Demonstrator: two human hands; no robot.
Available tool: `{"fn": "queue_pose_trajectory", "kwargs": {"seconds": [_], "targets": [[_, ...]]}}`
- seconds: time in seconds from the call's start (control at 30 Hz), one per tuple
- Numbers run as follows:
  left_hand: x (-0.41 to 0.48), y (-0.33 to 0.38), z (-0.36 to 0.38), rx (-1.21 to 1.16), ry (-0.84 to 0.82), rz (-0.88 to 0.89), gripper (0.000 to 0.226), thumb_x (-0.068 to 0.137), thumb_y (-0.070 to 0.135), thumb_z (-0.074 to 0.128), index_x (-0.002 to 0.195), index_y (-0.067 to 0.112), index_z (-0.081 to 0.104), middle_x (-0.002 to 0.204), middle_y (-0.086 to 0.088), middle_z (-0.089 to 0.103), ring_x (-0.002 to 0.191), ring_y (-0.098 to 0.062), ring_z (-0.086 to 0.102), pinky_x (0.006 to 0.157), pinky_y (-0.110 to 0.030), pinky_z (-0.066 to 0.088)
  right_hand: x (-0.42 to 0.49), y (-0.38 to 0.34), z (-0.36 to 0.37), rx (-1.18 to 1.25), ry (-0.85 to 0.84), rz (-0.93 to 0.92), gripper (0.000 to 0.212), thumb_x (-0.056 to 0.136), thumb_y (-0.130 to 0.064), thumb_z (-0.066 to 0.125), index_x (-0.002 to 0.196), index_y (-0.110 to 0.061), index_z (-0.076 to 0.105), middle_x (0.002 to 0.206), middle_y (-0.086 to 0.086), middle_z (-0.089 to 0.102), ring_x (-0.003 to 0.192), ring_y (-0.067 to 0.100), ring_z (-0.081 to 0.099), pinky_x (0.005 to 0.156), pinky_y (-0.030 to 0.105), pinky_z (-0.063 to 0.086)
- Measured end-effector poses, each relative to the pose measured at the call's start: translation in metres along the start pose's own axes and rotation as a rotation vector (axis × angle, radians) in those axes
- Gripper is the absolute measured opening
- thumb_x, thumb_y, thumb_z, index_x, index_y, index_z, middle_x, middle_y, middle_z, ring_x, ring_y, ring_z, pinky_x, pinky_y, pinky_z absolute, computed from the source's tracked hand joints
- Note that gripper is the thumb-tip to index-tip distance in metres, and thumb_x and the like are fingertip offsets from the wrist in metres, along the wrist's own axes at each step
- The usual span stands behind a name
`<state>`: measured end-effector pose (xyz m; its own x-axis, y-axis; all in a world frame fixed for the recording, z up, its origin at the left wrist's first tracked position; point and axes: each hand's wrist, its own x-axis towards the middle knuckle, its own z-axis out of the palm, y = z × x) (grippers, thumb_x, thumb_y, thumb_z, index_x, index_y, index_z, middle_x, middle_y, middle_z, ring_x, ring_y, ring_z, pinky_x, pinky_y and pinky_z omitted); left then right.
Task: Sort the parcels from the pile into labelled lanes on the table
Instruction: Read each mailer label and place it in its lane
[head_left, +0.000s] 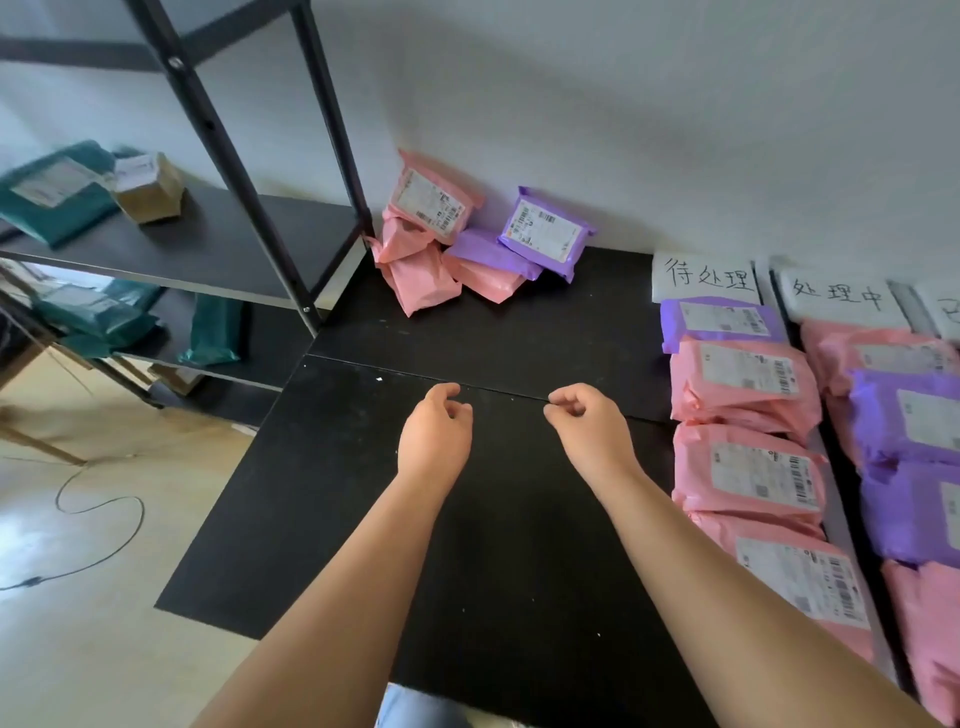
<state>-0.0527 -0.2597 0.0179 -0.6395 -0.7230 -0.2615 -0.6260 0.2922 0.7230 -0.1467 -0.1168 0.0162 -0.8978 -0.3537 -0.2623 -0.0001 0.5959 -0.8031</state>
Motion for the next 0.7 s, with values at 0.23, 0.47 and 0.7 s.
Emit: {"fn": "queue_pose_trajectory", "kwargs": {"seconds": [0.23, 0.47, 0.7], "targets": [[0.079, -0.004, -0.029, 0.019, -0.029, 0.012, 0.040, 0.102, 0.024, 0.046, 0.142, 0.020, 0.047, 0.115, 0.006, 0.062, 0.086, -0.011, 0.057, 0.072, -0.028, 0.047, 0.056, -0.045, 0.046, -0.044, 0.034, 0.012, 0.023, 0.099, -0.021, 0.059, 0.121, -0.018, 0.063, 0.110, -0.005, 0.063, 0.089, 0.007, 0.056, 0.064, 0.016, 0.041], [0.176, -0.019, -0.056, 0.070, -0.056, 0.029, 0.041, 0.101, 0.023, 0.048, 0.141, 0.019, 0.047, 0.127, 0.001, 0.061, 0.099, -0.014, 0.059, 0.077, -0.029, 0.045, 0.128, -0.086, 0.109, -0.127, 0.038, 0.025, 0.027, 0.098, -0.022, 0.059, 0.126, -0.020, 0.060, 0.118, -0.004, 0.063, 0.090, 0.006, 0.055, 0.063, 0.016, 0.039], [0.275, -0.031, -0.060, 0.086, -0.093, 0.040, 0.044, 0.099, 0.017, 0.047, 0.143, 0.018, 0.048, 0.137, -0.001, 0.058, 0.115, -0.018, 0.059, 0.081, -0.026, 0.041, 0.215, -0.105, 0.160, -0.273, -0.029, 0.043, 0.043, 0.097, -0.025, 0.058, 0.140, -0.022, 0.053, 0.139, 0.001, 0.055, 0.124, 0.020, 0.054, 0.092, 0.034, 0.048]]}}
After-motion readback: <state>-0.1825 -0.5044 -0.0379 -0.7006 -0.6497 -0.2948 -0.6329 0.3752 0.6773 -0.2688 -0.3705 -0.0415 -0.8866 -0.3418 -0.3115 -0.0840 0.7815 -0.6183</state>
